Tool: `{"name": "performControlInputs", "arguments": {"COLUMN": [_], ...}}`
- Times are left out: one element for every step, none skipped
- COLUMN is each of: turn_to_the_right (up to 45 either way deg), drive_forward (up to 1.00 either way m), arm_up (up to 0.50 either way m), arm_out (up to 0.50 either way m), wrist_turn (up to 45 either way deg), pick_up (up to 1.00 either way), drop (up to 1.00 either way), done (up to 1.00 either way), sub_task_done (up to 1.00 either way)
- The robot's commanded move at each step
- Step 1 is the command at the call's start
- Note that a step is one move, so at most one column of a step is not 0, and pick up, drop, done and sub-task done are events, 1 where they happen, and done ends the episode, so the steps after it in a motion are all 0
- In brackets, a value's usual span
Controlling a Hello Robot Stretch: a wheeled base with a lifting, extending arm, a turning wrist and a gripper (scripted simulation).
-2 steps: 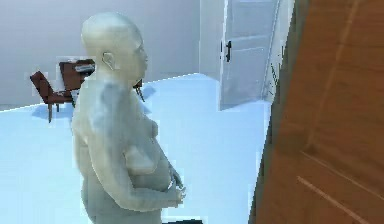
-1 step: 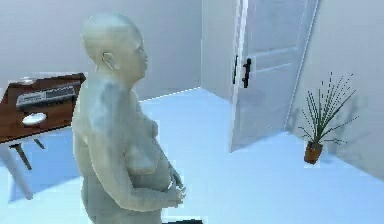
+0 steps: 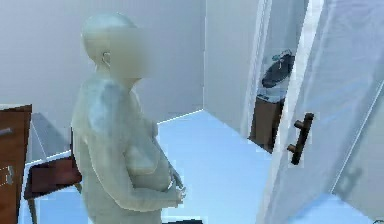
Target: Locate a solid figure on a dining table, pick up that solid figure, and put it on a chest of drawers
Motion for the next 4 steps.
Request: {"name": "performControlInputs", "arguments": {"turn_to_the_right": [-6.0,0.0,12.0,0.0], "drive_forward": [0.00,0.70,0.00,0.40], "arm_up": [0.00,0.00,0.00,0.00], "arm_out": [0.00,0.00,0.00,0.00], "wrist_turn": [0.0,0.0,0.0,0.0], "pick_up": [0.00,0.00,0.00,0.00], "drop": [0.00,0.00,0.00,0.00], "done": [0.00,0.00,0.00,0.00], "sub_task_done": [0.00,0.00,0.00,0.00]}}
